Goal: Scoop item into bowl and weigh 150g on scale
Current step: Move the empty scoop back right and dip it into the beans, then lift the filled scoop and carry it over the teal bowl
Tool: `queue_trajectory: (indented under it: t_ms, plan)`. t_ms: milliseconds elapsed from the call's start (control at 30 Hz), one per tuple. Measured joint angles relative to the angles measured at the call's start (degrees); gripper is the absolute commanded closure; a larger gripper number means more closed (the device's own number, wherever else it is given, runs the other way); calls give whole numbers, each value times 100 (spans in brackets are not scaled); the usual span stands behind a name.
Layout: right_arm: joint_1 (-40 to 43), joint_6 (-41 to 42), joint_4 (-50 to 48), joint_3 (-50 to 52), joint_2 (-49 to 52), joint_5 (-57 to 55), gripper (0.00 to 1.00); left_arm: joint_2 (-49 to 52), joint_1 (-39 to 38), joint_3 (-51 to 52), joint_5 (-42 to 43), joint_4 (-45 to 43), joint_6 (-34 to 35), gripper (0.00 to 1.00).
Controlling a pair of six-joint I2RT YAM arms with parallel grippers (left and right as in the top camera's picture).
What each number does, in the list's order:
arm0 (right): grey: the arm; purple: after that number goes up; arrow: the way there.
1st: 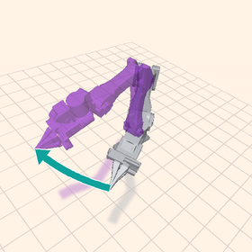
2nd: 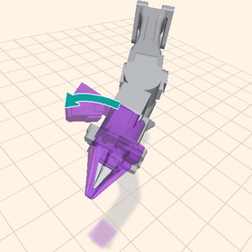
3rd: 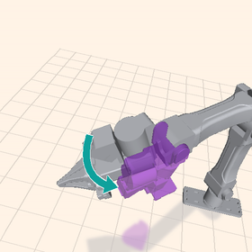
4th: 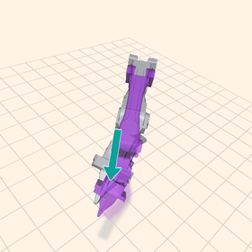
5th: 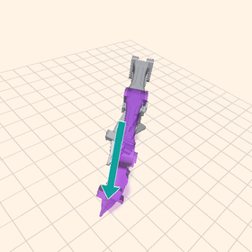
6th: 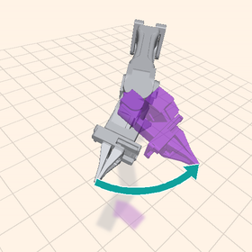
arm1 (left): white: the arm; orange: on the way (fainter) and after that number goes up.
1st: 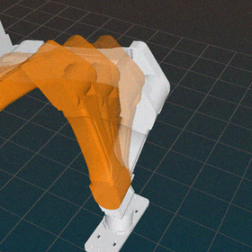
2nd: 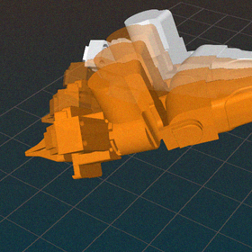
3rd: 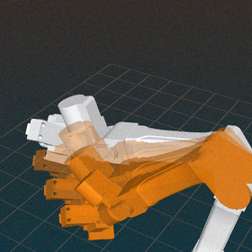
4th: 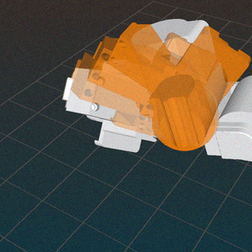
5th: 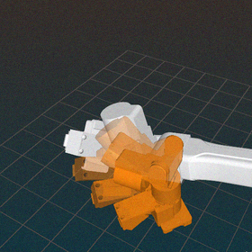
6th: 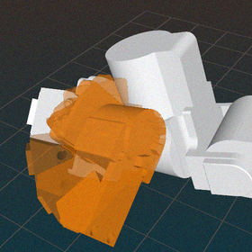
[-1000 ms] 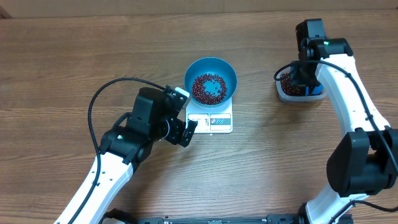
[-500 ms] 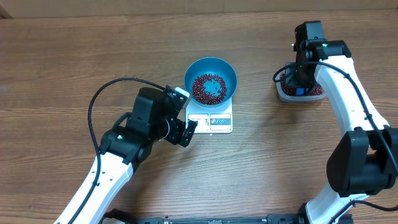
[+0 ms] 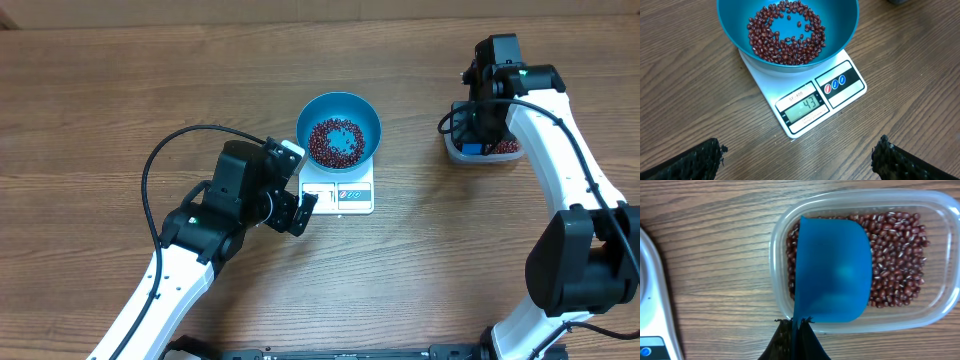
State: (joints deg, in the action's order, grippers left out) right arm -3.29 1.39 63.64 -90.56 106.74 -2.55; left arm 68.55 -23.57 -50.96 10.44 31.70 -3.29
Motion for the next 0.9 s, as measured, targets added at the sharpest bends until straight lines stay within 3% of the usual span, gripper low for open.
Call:
queue_trajectory:
  t_ms: [267, 900]
  plan:
    - [170, -15, -37, 0, 0, 483, 96, 0, 0, 0, 0, 0, 0, 1]
    - [1720, -197, 153, 4, 0, 2736, 96, 0, 0, 0, 0, 0, 0, 1]
